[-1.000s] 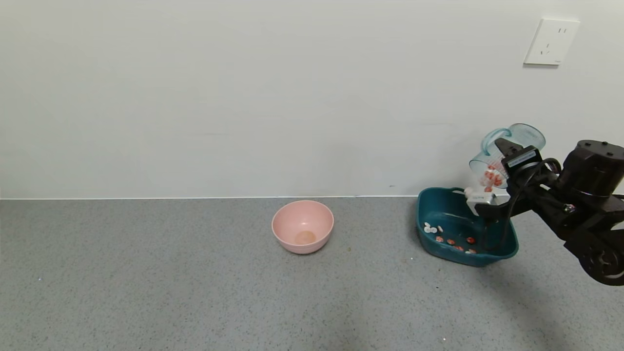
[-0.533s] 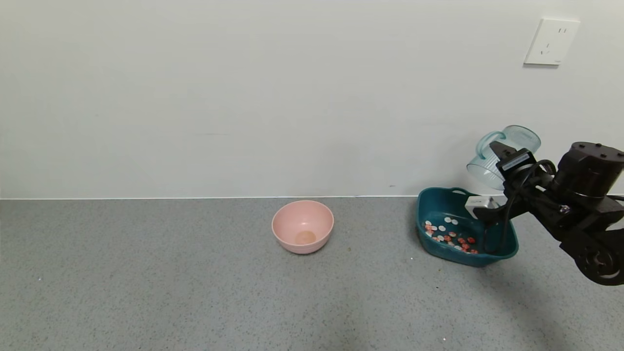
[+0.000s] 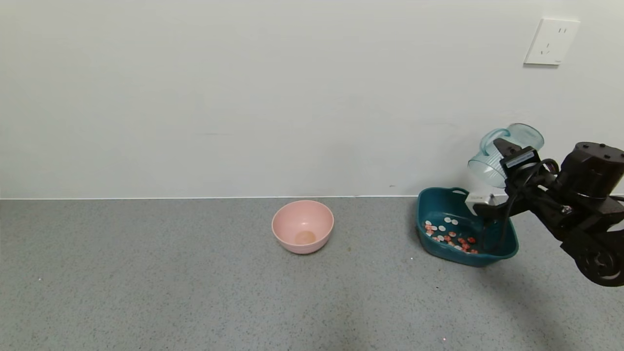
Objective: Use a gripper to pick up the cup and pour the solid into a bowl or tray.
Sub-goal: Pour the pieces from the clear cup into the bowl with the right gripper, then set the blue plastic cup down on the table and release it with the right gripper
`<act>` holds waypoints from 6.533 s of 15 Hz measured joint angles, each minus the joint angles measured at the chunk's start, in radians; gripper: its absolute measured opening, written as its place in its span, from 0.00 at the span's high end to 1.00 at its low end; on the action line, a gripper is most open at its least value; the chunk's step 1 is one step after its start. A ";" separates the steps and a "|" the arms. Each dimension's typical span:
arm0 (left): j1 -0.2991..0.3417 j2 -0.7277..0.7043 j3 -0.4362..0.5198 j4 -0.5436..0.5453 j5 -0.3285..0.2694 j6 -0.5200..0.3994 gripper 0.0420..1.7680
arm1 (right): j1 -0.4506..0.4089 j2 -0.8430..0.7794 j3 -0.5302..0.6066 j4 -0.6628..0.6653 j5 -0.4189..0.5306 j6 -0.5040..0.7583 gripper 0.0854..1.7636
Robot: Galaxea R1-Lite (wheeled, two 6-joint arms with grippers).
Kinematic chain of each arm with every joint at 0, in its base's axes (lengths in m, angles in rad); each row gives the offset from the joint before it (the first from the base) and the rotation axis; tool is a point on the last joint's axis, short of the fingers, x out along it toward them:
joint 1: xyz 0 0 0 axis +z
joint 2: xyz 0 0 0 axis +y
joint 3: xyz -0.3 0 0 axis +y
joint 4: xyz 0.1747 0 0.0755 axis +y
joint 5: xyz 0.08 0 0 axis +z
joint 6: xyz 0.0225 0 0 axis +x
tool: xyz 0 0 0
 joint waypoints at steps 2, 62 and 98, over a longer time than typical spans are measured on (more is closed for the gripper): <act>0.000 0.000 0.000 0.000 0.000 0.000 0.03 | -0.004 0.000 0.004 -0.001 -0.001 0.125 0.25; 0.000 0.000 0.000 0.000 0.000 0.000 0.03 | 0.547 0.053 0.310 0.180 -0.206 2.293 0.25; 0.000 0.000 0.000 0.000 0.000 0.000 0.03 | 0.583 -0.061 0.301 0.403 -0.204 2.292 0.04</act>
